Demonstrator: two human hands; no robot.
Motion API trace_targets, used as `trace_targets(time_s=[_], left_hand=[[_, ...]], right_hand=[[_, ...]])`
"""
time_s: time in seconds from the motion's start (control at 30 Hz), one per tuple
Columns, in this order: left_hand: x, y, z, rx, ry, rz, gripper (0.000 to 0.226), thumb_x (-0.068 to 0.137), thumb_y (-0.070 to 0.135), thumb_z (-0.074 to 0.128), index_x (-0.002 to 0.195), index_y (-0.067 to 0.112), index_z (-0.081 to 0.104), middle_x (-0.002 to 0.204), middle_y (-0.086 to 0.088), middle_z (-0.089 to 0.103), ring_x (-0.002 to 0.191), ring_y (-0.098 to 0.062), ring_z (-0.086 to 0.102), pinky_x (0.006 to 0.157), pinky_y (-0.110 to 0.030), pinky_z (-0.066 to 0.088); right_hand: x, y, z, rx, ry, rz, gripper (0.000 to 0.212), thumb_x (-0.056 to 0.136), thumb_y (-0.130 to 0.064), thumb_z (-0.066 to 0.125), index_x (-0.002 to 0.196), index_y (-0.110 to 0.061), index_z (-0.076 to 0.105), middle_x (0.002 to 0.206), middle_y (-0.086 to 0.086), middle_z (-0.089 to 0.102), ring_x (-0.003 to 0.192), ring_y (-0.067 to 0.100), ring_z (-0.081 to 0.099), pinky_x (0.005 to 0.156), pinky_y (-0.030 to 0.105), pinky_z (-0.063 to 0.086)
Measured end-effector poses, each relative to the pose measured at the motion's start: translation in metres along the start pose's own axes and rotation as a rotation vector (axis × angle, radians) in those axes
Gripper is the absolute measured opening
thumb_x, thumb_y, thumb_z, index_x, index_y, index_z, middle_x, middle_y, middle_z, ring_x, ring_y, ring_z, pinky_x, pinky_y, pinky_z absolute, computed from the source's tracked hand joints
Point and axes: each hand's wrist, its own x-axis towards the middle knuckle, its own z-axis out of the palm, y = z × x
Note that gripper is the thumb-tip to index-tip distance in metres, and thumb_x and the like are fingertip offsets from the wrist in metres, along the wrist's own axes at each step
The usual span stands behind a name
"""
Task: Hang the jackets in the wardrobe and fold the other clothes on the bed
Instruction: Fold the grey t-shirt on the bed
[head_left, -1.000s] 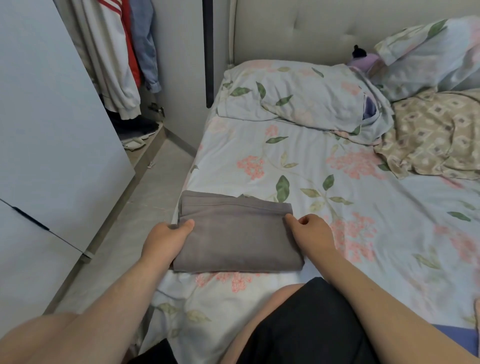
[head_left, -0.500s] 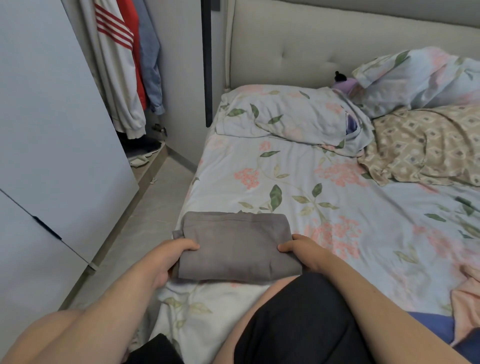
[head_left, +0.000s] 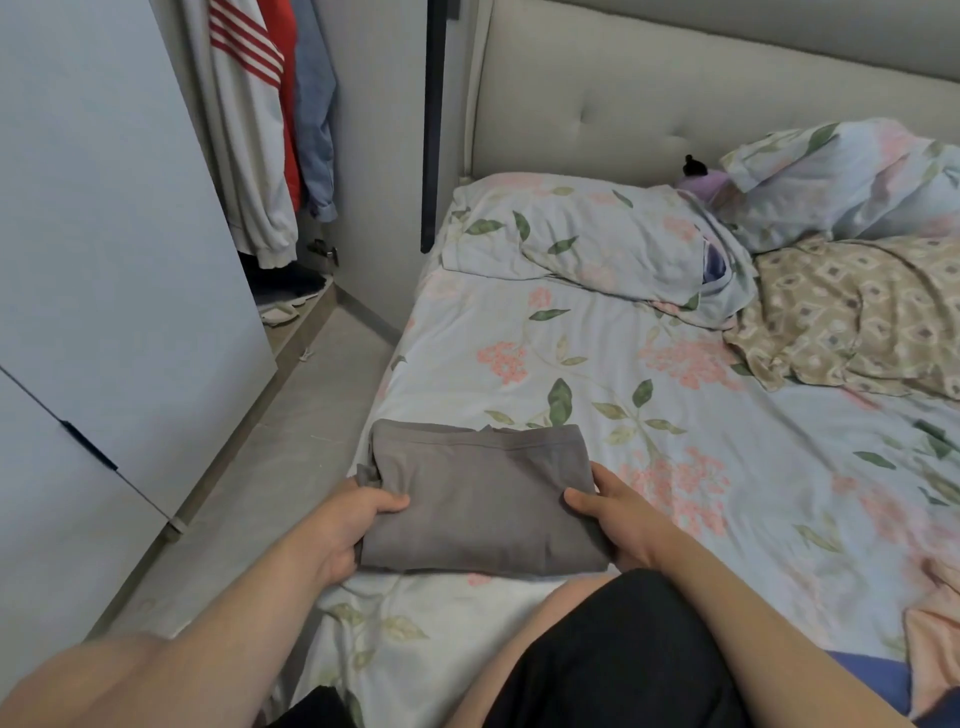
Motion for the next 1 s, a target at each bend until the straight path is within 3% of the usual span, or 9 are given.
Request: trace_targets(time_s=[0.13,0.23,0.4,0.53,0.67,0.77,0.87,1.0], left_hand=[[0.011,0.020,0.001,0.046,0.043,0.145,0.031,0.080,-0.012,0.067,0.100,0.011,0.063,0.081,-0.004,0.076,0.073,-0.022,0.073,0.066,-0.032,0.055],[0.029,0.042,-0.005,0.046,0.066,0.199,0.032,0.077,-0.010,0.071,0.098,0.012,0.062,0.092,-0.007,0.075,0.082,-0.023,0.072,0.072,-0.035,0.056],[0.066,0.072,-0.012,0.090,0.094,0.254,0.028,0.074,-0.004,0.077,0.088,0.015,0.062,0.081,0.000,0.075,0.072,-0.015,0.073,0.064,-0.029,0.052],[0.098,0.086,-0.010,0.215,0.173,0.266,0.024,0.075,0.006,0.079,0.086,0.017,0.062,0.087,-0.002,0.072,0.081,-0.021,0.067,0.076,-0.036,0.052],[0.130,0.096,0.002,0.252,0.159,0.212,0.022,0.076,0.008,0.079,0.090,0.015,0.063,0.082,0.001,0.071,0.077,-0.017,0.067,0.066,-0.030,0.049],[0.149,0.104,0.005,0.230,0.062,0.102,0.020,0.075,0.017,0.083,0.091,0.019,0.071,0.081,0.006,0.076,0.076,-0.013,0.072,0.071,-0.032,0.054],[0.151,0.107,-0.002,0.174,0.013,-0.010,0.017,0.076,0.016,0.082,0.091,0.019,0.075,0.087,0.001,0.077,0.079,-0.016,0.074,0.074,-0.034,0.054],[0.137,0.126,-0.023,0.107,0.061,-0.095,0.013,0.078,0.004,0.077,0.087,0.013,0.075,0.086,-0.007,0.077,0.075,-0.021,0.074,0.064,-0.031,0.054]], right_hand=[[0.002,-0.017,0.009,0.006,0.027,-0.086,0.036,0.097,-0.009,0.059,0.125,-0.032,0.055,0.113,0.001,0.073,0.100,0.025,0.071,0.082,0.041,0.059],[0.012,-0.032,0.014,-0.017,0.030,-0.151,0.035,0.097,-0.012,0.057,0.122,-0.036,0.057,0.114,-0.001,0.073,0.103,0.025,0.071,0.082,0.041,0.058],[0.050,-0.049,0.028,-0.088,0.084,-0.193,0.036,0.095,-0.019,0.060,0.123,-0.040,0.058,0.118,-0.004,0.071,0.107,0.021,0.069,0.090,0.043,0.055],[0.081,-0.049,0.042,-0.120,0.155,-0.168,0.036,0.098,-0.019,0.059,0.121,-0.046,0.059,0.118,-0.011,0.070,0.107,0.014,0.069,0.084,0.031,0.059],[0.102,-0.047,0.046,-0.071,0.257,-0.111,0.035,0.095,-0.017,0.062,0.118,-0.044,0.063,0.113,-0.010,0.072,0.100,0.013,0.071,0.074,0.023,0.059],[0.115,-0.052,0.047,-0.056,0.340,-0.084,0.031,0.095,-0.016,0.063,0.118,-0.037,0.065,0.109,-0.009,0.074,0.097,0.012,0.072,0.070,0.021,0.058],[0.119,-0.060,0.049,-0.041,0.393,-0.053,0.028,0.095,-0.017,0.062,0.119,-0.033,0.065,0.108,-0.007,0.074,0.097,0.014,0.072,0.074,0.029,0.059],[0.107,-0.088,0.064,-0.012,0.362,-0.001,0.029,0.096,-0.016,0.060,0.118,-0.034,0.066,0.110,-0.003,0.074,0.098,0.018,0.072,0.072,0.032,0.059]])
